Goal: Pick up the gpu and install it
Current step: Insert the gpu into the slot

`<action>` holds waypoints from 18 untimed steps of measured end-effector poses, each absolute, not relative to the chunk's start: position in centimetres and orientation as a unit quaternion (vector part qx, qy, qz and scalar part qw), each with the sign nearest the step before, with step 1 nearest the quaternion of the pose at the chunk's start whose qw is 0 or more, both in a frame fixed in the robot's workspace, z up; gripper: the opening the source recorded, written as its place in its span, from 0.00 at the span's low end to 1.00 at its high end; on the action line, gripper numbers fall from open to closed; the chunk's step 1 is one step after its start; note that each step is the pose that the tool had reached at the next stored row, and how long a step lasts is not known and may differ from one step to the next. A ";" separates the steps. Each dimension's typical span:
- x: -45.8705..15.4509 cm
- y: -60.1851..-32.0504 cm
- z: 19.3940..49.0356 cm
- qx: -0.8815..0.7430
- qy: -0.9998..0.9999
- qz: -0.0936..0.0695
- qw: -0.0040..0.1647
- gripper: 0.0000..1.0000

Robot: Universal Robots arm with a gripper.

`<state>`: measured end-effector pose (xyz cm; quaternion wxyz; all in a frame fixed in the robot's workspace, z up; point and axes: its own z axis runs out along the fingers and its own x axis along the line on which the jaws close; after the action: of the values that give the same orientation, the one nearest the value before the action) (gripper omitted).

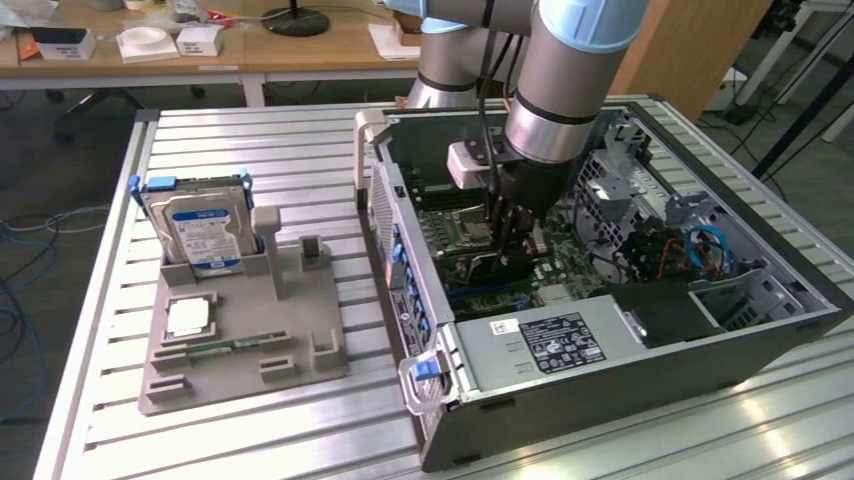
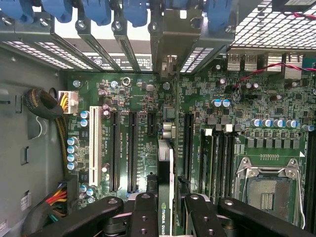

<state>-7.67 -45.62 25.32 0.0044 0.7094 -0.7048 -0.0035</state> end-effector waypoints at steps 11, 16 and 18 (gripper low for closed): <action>-7.7 -45.6 25.1 0.709 -0.705 -0.003 0.004 0.26; -7.7 -45.5 25.1 0.709 -0.705 -0.003 0.004 0.26; -7.7 -45.4 25.1 0.709 -0.705 -0.003 0.004 0.26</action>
<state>-7.68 -45.44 25.11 0.0044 0.7094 -0.7048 -0.0035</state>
